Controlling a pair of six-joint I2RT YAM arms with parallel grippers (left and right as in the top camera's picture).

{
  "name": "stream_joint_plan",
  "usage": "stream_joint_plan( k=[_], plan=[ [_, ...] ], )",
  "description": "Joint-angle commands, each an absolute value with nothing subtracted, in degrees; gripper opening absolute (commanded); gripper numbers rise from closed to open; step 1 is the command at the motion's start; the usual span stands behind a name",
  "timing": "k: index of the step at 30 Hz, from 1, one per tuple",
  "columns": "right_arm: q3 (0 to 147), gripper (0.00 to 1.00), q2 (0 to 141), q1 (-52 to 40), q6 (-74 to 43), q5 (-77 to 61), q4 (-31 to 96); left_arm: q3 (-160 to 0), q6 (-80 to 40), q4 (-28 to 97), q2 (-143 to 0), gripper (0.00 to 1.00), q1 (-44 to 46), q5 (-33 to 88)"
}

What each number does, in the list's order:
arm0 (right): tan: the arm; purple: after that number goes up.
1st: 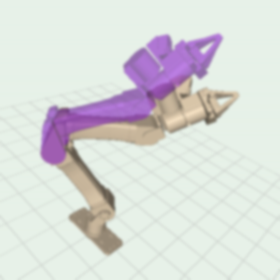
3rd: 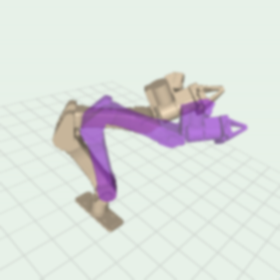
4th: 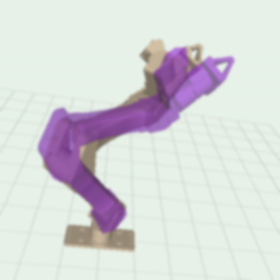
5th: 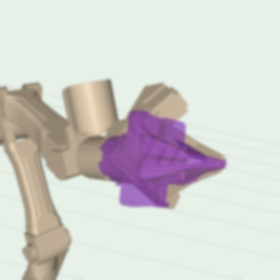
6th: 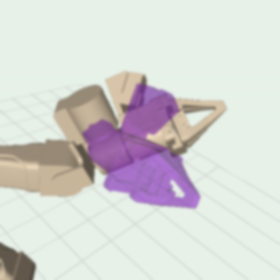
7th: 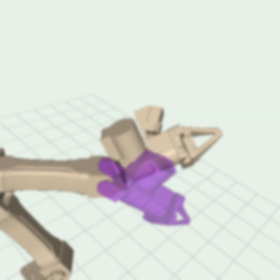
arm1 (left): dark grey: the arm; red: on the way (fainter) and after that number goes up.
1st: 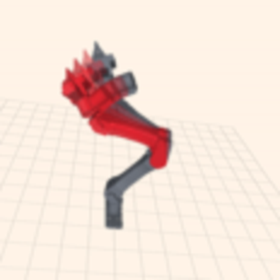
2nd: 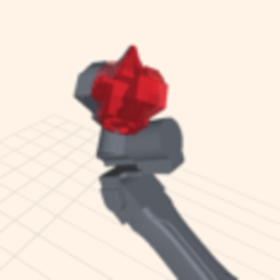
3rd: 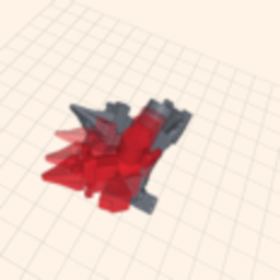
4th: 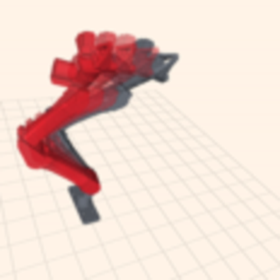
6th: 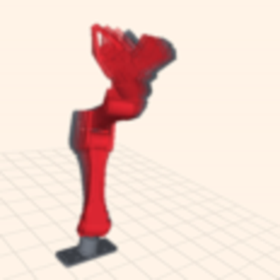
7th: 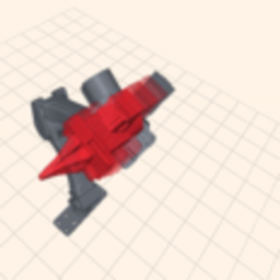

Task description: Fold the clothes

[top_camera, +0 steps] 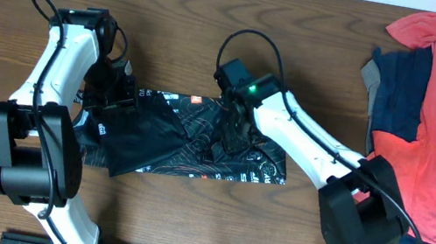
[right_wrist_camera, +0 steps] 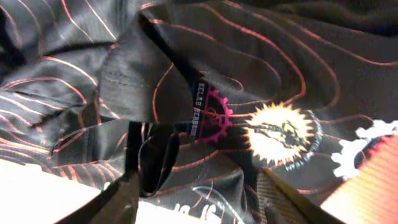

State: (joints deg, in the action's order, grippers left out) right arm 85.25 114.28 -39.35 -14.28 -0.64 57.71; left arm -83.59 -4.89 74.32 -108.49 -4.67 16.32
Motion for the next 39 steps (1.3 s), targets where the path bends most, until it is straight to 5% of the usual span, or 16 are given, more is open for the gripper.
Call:
stream_joint_plan(
  k=[1, 2, 4, 15, 16, 18, 19, 27, 39],
  plan=[
    [84.29, 0.34, 113.56, -40.34, -14.06, -2.68, 56.49, -83.64, -5.02, 74.48, -108.64, 0.45, -4.80, 15.81],
    [84.29, 0.15, 113.56, -40.47, -14.09, -3.18, 56.29, -83.64, -5.02, 74.48, -108.64, 0.45, -4.80, 15.84],
    [84.29, 0.01, 113.56, -40.75, -14.09, -4.95, 56.01, -83.64, -5.04, 74.48, -108.64, 0.45, -4.80, 15.81],
    [84.31, 0.02, 113.56, -41.89, -7.25, -28.27, 53.60, -83.64, -5.02, 74.50, -108.64, 0.45, -4.80, 15.81],
    [84.31, 0.11, 113.56, -41.98, -6.44, -28.77, 53.54, -83.64, -5.02, 74.50, -108.64, 0.45, -4.80, 15.81],
    [84.31, 0.53, 113.56, -42.02, -5.89, -28.25, 53.25, -83.64, -5.02, 74.50, -108.64, 0.45, -4.80, 15.81],
    [84.31, 0.64, 113.56, -42.02, -5.91, -27.55, 53.04, -83.64, -5.02, 74.50, -108.64, 0.45, -4.80, 15.81],
    [84.38, 0.52, 113.16, -41.74, -9.06, -14.20, 52.95, -83.64, -5.02, 74.52, -108.64, 0.45, -4.80, 15.81],
    [84.42, 0.63, 106.13, -34.26, -22.26, 5.19, 57.17, -83.64, -4.58, 74.59, -108.64, 0.52, -4.80, 12.08]
  ],
)
